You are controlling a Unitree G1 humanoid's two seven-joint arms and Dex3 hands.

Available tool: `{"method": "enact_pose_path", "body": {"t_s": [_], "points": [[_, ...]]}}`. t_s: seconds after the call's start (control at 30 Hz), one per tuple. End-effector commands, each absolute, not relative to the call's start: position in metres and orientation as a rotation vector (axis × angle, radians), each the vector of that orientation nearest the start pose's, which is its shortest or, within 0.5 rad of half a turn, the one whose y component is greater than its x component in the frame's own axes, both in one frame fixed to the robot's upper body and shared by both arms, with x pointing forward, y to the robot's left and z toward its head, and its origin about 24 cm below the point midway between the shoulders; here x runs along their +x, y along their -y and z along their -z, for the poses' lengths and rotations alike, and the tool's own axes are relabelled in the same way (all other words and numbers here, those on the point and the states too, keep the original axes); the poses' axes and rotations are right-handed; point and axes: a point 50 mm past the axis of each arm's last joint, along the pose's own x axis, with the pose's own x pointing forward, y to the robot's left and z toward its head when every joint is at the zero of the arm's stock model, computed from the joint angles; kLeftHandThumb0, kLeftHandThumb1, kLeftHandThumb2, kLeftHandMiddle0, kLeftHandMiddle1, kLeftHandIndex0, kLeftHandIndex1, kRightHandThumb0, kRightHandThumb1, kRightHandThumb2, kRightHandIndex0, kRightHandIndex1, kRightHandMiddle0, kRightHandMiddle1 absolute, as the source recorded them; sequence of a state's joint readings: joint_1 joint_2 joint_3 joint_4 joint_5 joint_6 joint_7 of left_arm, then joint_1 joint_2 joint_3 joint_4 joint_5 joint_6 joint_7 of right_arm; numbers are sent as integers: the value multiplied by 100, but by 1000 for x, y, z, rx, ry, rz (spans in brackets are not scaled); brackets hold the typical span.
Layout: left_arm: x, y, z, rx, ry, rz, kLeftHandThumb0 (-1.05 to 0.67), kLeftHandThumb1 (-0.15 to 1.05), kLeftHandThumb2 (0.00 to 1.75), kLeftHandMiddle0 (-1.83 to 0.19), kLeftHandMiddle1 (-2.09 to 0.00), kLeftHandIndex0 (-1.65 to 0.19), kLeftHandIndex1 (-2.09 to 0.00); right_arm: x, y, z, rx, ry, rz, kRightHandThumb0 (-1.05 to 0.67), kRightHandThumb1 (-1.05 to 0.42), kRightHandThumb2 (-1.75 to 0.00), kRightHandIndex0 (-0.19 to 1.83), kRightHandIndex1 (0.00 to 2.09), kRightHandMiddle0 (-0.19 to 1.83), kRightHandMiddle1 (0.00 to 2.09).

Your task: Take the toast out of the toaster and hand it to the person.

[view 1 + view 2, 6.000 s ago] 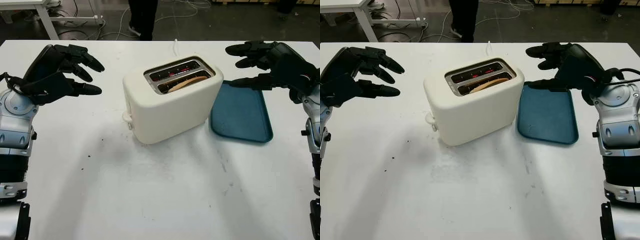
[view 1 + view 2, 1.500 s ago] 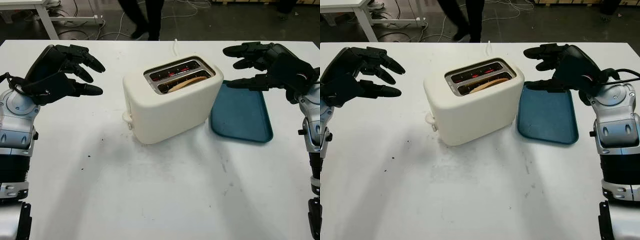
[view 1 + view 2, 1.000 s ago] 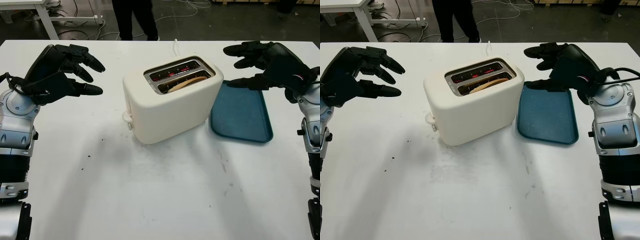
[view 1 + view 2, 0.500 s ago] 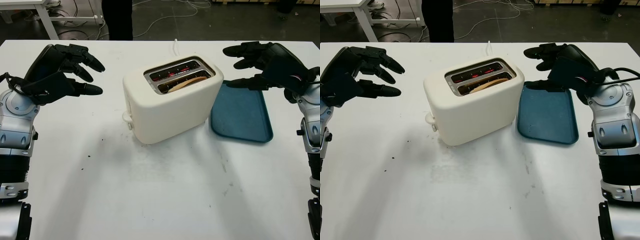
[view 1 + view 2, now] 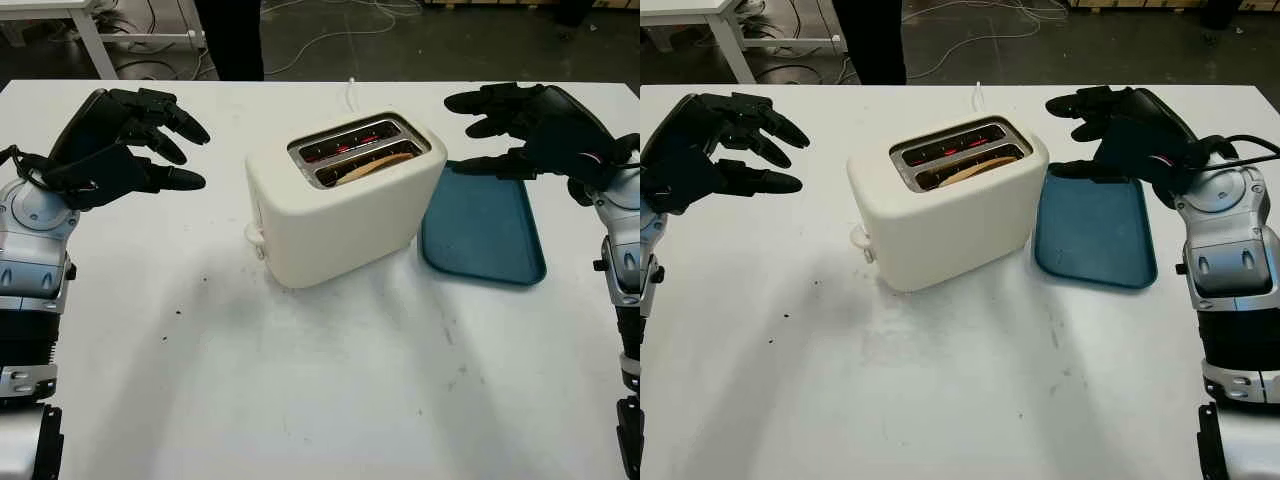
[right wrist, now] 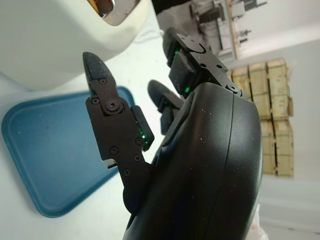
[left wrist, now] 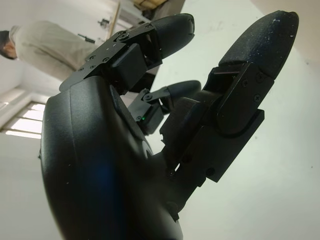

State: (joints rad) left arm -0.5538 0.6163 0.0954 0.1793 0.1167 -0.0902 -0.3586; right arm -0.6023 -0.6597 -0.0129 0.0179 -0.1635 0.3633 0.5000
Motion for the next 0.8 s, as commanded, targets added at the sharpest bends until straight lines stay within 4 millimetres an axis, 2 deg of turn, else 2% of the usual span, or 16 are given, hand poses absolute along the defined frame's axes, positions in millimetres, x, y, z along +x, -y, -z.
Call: {"method": "enact_pose_path", "body": {"t_s": [0.0, 0.77], "points": [[327, -240, -209, 752, 370, 178, -105, 61, 1, -86, -86, -83, -75, 331, 230, -217, -766, 61, -232, -24, -78, 0, 25, 69, 54, 1], [328, -239, -209, 748, 376, 182, -105, 61, 0, -87, -86, -83, -75, 332, 230, -218, -735, 70, -249, -18, -78, 0, 21, 74, 53, 0]]}}
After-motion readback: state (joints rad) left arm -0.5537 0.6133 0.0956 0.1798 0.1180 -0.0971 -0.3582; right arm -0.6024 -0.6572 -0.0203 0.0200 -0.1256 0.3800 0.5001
